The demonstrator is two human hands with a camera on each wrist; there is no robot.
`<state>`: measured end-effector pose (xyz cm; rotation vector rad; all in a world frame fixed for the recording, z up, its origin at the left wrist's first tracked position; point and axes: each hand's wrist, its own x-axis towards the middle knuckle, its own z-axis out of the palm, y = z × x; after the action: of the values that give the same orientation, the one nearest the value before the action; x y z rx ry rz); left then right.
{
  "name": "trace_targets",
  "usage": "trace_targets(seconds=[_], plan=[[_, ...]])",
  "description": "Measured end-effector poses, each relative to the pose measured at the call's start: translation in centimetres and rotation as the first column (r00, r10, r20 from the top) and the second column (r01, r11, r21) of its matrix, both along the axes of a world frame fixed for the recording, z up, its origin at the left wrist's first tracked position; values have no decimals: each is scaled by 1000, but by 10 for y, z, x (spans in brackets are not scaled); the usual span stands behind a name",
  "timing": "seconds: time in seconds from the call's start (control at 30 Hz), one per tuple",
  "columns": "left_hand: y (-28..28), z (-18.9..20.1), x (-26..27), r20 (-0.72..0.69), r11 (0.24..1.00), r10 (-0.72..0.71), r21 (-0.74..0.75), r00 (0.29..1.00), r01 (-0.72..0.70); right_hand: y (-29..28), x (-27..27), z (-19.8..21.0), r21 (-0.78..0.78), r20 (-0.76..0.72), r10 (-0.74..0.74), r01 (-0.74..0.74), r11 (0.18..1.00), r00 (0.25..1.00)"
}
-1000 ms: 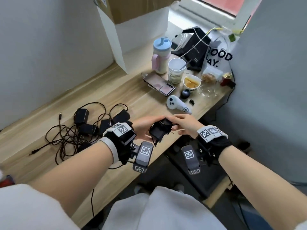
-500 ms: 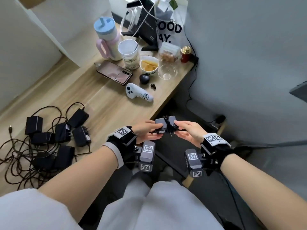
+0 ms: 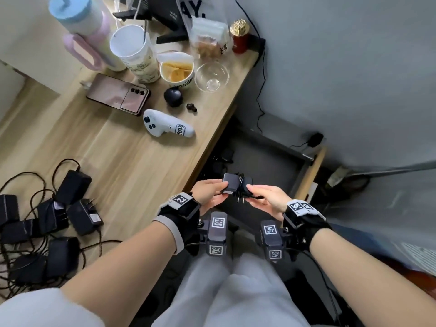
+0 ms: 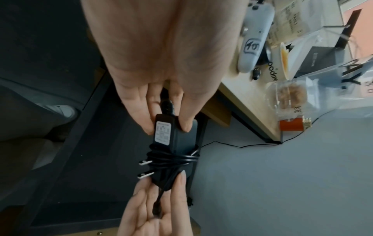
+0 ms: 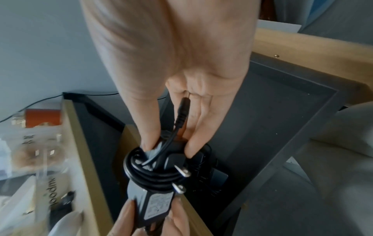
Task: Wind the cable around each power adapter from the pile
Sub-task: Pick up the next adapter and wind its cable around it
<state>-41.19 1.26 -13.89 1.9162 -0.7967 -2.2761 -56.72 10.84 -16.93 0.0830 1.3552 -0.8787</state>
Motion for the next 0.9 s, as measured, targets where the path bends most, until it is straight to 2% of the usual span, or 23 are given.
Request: trace_targets(seconds=[0.1,0.23,0.33,0.57,0.9], plan=[[1,-29,-1,62,999,-44,6,997,44,-1,-2,-26,56,4,-63,63,996,998],[4,-65,0,78,994,-90,68,993,84,0,1,-64,128,-5,-140,140,982,990],[1,-92,-2,49,996,-39,81,998,34,-4,4,-91,148,-10,-157,157,977,988],[-3,-147,-7,223,994,-108,43,969,101,-10,10,-143,207,-18,5,-1,978,1000],[-13,-162,1,221,981,-196,50,955,189,-12,34,-177,170,-68,219,-205,964,973]])
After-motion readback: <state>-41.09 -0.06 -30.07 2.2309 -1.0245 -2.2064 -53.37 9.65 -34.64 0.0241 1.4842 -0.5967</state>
